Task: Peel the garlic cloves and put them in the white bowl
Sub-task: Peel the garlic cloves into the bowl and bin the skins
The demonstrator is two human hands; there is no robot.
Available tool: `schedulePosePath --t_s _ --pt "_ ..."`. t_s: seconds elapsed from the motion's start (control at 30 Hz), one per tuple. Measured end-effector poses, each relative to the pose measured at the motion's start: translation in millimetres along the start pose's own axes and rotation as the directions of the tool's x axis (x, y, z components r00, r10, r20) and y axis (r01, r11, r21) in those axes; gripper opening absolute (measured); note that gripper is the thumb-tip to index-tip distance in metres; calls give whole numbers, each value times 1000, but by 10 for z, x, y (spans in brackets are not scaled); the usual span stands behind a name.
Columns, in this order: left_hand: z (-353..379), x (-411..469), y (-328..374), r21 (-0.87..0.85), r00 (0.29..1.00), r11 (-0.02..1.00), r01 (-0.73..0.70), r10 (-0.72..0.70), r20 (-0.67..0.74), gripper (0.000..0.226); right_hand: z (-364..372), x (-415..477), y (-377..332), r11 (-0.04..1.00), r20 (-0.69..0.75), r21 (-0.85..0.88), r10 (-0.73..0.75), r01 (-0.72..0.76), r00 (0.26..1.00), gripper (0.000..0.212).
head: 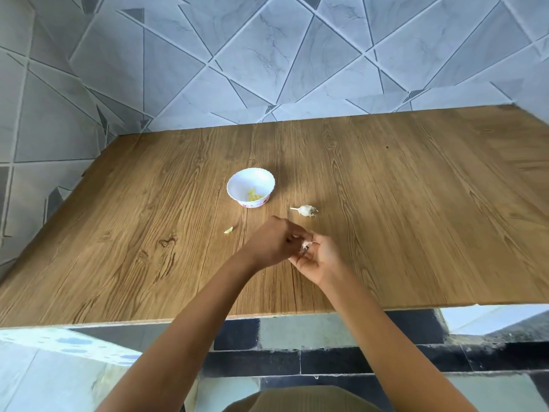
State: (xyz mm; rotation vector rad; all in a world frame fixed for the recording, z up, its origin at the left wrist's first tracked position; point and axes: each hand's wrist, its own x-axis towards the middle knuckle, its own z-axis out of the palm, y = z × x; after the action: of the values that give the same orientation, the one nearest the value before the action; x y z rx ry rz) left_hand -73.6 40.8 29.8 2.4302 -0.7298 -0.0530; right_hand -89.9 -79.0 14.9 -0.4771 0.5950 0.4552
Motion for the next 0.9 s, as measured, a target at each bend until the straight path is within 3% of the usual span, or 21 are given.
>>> schedulePosePath --t_s 0.27,0.47,0.6,0.73,0.9 --pt "91 -8 -2 44 987 995 92 -86 -138 13 -6 -7 -26 1000 -38 30 -5 6 999 30" --pt "45 -20 -30 4 992 996 84 -83 -96 31 -53 43 -40 1000 -42 1 -30 30 999 29" --pt "-69 -64 -131 -13 960 985 172 -171 -222 27 -94 64 -70 999 -14 34 -39 40 999 34" --pt "-104 -143 -354 123 971 965 233 -224 -83 28 -145 74 -112 997 -25 38 -69 70 997 35" --pt "57 -220 -400 224 997 972 71 -79 25 25 -154 51 -119 996 -17 52 -67 67 998 34"
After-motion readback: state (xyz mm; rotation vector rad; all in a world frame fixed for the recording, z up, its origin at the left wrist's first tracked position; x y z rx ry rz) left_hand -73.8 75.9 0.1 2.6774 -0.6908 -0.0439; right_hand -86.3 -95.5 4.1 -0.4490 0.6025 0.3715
